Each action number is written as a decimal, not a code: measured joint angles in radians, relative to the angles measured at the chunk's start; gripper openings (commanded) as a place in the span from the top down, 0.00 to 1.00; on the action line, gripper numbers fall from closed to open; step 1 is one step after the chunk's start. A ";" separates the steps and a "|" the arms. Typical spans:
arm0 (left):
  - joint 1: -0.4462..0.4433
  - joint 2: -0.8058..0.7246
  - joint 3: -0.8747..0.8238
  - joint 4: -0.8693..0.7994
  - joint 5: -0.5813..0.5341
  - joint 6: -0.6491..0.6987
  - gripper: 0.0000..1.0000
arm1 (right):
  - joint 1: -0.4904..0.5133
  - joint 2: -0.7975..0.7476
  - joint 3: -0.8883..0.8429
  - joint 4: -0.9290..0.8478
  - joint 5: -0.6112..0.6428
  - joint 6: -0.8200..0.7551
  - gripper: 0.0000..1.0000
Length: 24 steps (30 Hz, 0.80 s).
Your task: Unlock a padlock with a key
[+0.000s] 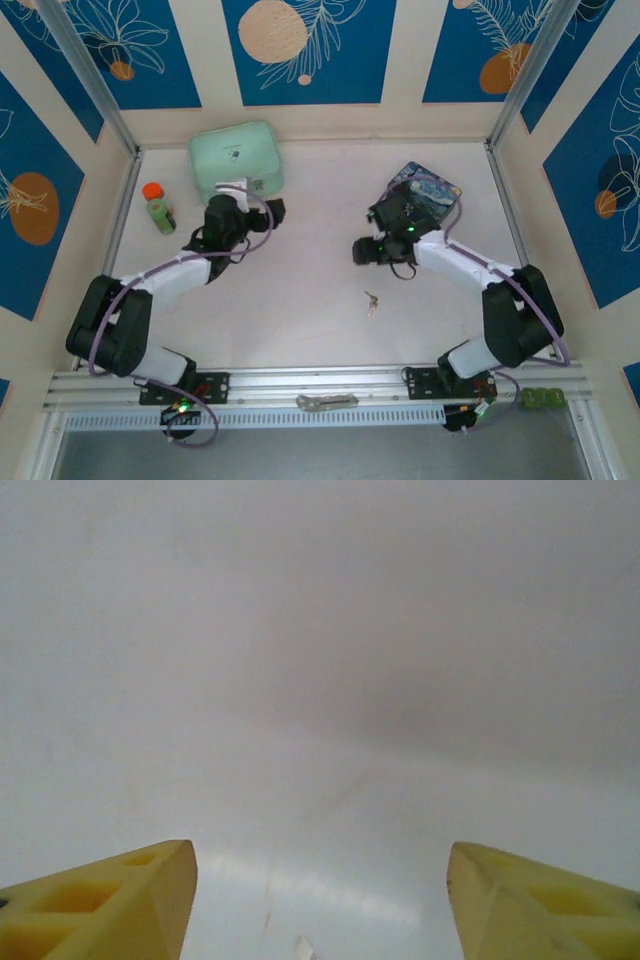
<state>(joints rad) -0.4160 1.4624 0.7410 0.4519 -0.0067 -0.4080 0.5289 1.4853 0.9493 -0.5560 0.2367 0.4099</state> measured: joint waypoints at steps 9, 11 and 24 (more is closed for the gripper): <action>-0.051 0.033 0.032 -0.070 0.040 -0.043 0.00 | 0.129 0.101 0.019 -0.261 0.052 0.085 0.43; -0.051 0.033 0.032 -0.073 0.040 -0.048 0.00 | 0.136 0.126 0.019 -0.273 0.056 0.097 0.46; -0.051 0.024 0.032 -0.075 0.041 -0.075 0.00 | 0.145 0.164 -0.023 -0.214 0.037 0.142 0.76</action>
<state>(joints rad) -0.4671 1.4860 0.7731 0.3767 0.0341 -0.4828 0.6743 1.6497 0.9264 -0.7696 0.2733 0.5522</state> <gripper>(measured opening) 0.996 0.290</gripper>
